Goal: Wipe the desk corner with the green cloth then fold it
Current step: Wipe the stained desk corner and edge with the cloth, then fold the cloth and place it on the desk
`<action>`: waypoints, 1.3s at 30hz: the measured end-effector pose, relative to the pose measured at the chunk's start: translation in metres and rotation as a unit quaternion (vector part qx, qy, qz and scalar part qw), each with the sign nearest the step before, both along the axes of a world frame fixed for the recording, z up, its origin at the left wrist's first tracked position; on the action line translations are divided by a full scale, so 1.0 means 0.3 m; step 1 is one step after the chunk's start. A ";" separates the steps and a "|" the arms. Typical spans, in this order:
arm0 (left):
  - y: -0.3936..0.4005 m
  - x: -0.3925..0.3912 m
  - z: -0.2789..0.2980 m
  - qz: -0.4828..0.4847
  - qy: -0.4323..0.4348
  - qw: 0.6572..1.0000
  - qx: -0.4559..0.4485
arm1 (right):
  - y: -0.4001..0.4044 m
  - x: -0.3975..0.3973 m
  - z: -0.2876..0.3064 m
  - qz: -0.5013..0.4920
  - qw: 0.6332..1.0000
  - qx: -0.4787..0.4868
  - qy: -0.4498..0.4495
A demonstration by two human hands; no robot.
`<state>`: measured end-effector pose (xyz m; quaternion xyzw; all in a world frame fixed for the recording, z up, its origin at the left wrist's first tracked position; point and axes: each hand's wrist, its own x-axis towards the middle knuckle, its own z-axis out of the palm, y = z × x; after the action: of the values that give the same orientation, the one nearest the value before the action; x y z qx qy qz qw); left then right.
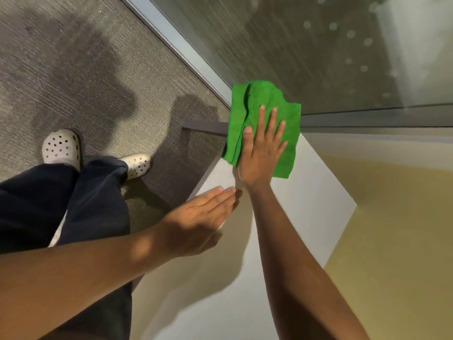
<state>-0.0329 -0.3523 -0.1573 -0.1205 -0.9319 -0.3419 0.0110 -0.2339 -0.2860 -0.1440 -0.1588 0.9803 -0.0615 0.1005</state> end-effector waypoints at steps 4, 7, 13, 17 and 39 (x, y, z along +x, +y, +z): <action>-0.076 -0.021 0.069 -0.104 -0.055 0.993 -0.026 | 0.026 0.117 0.035 -0.013 0.999 0.012 -0.050; -0.155 -0.043 0.163 -0.157 -0.116 0.981 0.017 | 0.037 0.144 0.067 -0.015 0.995 0.015 -0.095; -0.306 -0.298 0.333 0.036 -0.044 0.997 0.052 | 0.046 0.081 0.206 -0.103 0.975 -0.159 -0.118; -0.283 -0.576 0.384 0.008 -0.082 0.996 -0.034 | 0.140 0.076 0.287 -0.304 0.938 -0.169 -0.001; -0.027 -1.224 0.327 -0.364 -0.106 0.859 -0.344 | 0.264 0.152 0.256 -0.639 0.706 -0.271 -0.141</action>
<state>-0.4002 -0.3603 -0.0592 -0.4101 -0.8757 0.0105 -0.2548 -0.1884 -0.2070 -0.0674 0.4962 0.7624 -0.3956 0.1265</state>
